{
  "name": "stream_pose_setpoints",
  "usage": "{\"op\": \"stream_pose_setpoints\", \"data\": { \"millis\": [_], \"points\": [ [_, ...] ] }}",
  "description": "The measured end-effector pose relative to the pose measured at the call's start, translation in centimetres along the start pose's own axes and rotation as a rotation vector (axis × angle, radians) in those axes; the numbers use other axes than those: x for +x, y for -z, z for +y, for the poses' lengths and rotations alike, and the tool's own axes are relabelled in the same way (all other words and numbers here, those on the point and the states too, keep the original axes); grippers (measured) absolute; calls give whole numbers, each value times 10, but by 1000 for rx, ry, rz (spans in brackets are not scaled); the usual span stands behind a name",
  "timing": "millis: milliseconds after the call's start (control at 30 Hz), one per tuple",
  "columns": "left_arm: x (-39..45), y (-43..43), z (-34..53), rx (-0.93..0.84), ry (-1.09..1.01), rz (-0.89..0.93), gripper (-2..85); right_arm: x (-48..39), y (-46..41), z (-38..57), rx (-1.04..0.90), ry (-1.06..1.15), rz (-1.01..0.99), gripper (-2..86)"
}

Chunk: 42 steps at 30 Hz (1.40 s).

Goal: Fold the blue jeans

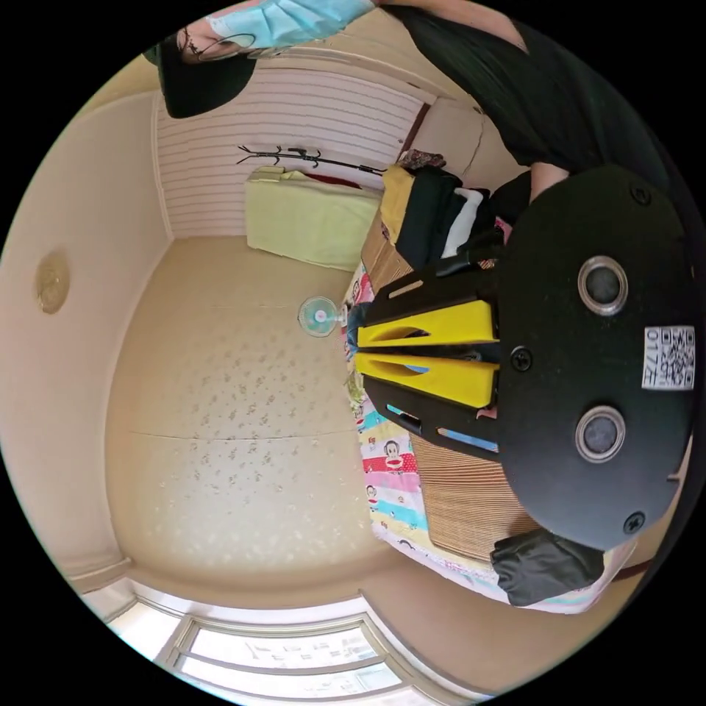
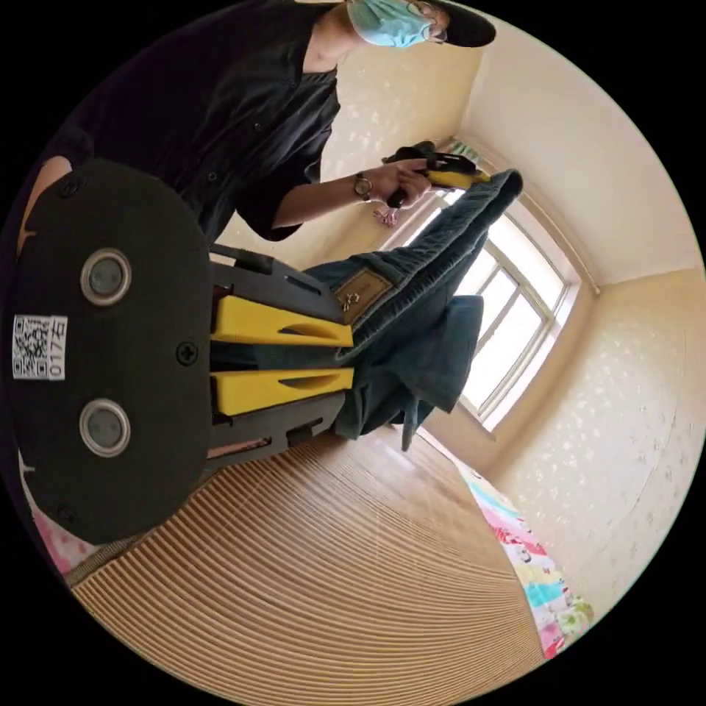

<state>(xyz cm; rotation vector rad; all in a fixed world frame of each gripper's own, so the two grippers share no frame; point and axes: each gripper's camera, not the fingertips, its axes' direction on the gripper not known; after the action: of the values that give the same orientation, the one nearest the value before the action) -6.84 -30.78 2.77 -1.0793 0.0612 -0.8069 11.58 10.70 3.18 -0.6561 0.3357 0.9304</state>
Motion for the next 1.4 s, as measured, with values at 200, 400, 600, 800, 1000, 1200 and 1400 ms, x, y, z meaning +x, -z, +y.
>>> {"op": "stream_pose_setpoints", "data": {
  "millis": [200,400,600,800,1000,1200,1400],
  "points": [
    [12,65,-46,162,-10,50,-5,-73,14,-1,4,229,-353,201],
    [35,104,-91,291,-11,139,-6,-129,44,73,139,258,-626,192],
    [77,124,-128,376,-21,184,-7,-229,57,101,308,438,-384,196],
    [74,160,-141,451,43,193,-9,-313,70,80,399,673,-56,64],
    [45,227,-158,529,29,130,-9,-420,132,19,585,925,387,36],
    [29,260,-228,578,-102,83,-8,-533,123,-74,684,1100,671,31],
    [-40,188,-291,456,-70,-13,-6,-522,85,-221,506,955,747,33]
  ]
}}
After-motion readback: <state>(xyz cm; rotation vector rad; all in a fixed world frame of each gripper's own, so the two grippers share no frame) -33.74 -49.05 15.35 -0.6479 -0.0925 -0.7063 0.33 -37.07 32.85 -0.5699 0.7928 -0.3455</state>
